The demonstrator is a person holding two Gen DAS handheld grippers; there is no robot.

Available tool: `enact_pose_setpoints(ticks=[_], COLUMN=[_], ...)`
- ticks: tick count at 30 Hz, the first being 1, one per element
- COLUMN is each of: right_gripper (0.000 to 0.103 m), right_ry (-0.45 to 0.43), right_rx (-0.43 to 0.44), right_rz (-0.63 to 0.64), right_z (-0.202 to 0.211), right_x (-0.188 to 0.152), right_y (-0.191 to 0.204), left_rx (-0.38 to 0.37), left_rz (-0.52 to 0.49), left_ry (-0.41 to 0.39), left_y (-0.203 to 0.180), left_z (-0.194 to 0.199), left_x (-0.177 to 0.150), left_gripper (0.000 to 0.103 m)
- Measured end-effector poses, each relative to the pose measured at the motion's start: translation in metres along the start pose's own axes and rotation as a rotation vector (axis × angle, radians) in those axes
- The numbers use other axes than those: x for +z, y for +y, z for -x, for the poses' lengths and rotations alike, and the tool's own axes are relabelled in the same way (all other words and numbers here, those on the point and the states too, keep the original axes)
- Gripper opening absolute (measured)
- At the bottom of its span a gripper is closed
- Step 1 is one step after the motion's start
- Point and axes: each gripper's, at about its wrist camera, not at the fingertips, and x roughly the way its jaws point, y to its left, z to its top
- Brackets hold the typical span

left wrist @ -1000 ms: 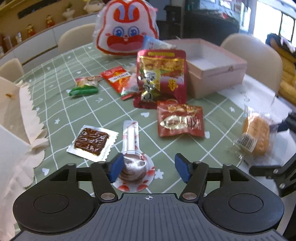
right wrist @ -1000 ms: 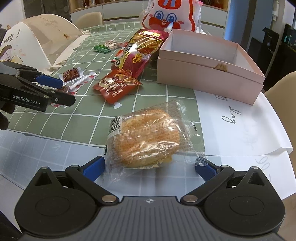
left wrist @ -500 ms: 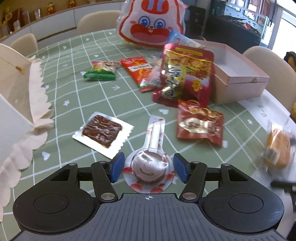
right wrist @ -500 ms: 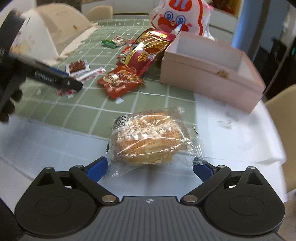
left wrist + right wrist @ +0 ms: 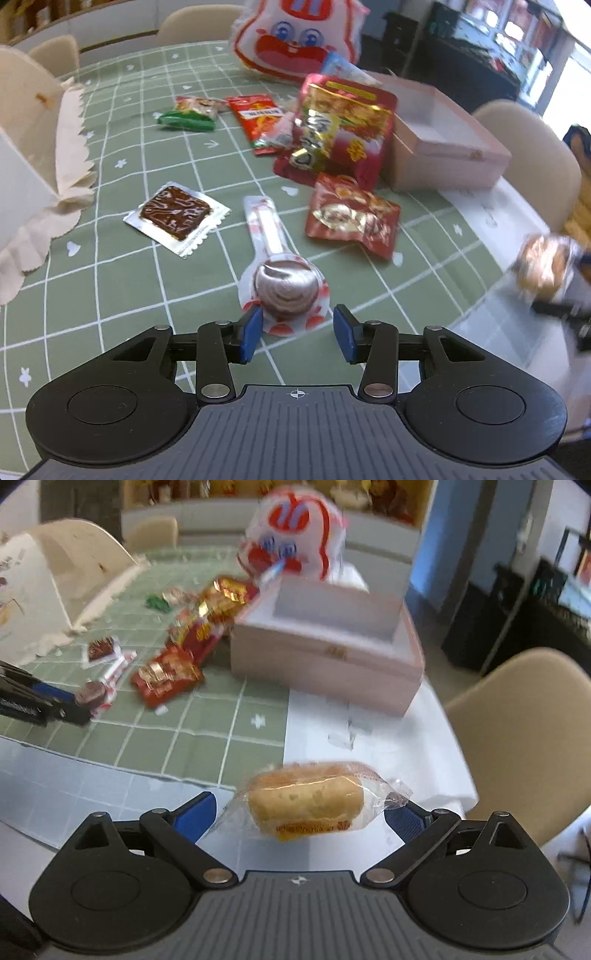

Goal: Organize snacks
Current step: 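Carry the bread roll into the pink box and open the right tool while the left tool holds the lollipop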

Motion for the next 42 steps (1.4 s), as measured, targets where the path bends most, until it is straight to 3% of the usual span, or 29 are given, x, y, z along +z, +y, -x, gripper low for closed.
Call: enact_pose_setpoints(ticks=[4,5,9,14,22,23,27,28,34,38,42], right_gripper=[0.095,0.095,0.094,0.094,0.094,0.094,0.091,0.091,0.091,0.091,0.089], right_ry=[0.072,0.075,0.051,0.018,0.02,0.021,-0.025,-0.046,-0.088,-0.069,0.017], right_rx=[0.275,0.302,0.078,0.115,0.116,0.085,-0.215,-0.233,0.071,0.063,0.009], right_rz=[-0.23,-0.25,-0.076,-0.072,-0.02,-0.003,0.118,0.126,-0.105,-0.205,-0.157], right_z=[-0.006,-0.008,-0.01,0.002,0.002,0.001,0.002,0.005,0.028,-0.001,-0.044], right_x=[0.001,0.0,-0.001,-0.004,-0.011,-0.011,-0.015,-0.015,0.007,0.027,0.03], right_y=[-0.009,-0.008,0.019,0.017,0.019,0.018,0.018,0.017,-0.001,-0.001,0.008], left_rx=[0.004,0.001,0.048,0.104,0.105,0.103,0.101,0.098,0.081,0.046,0.031], left_rz=[0.037,0.044,0.012,-0.031,-0.033,-0.032,-0.034,-0.034,-0.038,0.006,-0.012], left_ry=[-0.062,-0.064,-0.044,-0.033,-0.007,-0.006,-0.005,-0.005,-0.011,-0.007,-0.002], left_y=[0.004,0.004,-0.006,-0.015,-0.012,-0.012,-0.012,-0.012,-0.01,-0.006,-0.007], left_z=[0.01,0.01,-0.004,-0.012,-0.02,-0.02,-0.021,-0.021,-0.02,-0.014,-0.005], left_x=[0.007,0.01,0.018,0.019,0.017,0.018,0.018,0.019,0.017,0.013,0.005], left_gripper=[0.047,0.047,0.048,0.052,0.052,0.052,0.052,0.052,0.051,0.051,0.051])
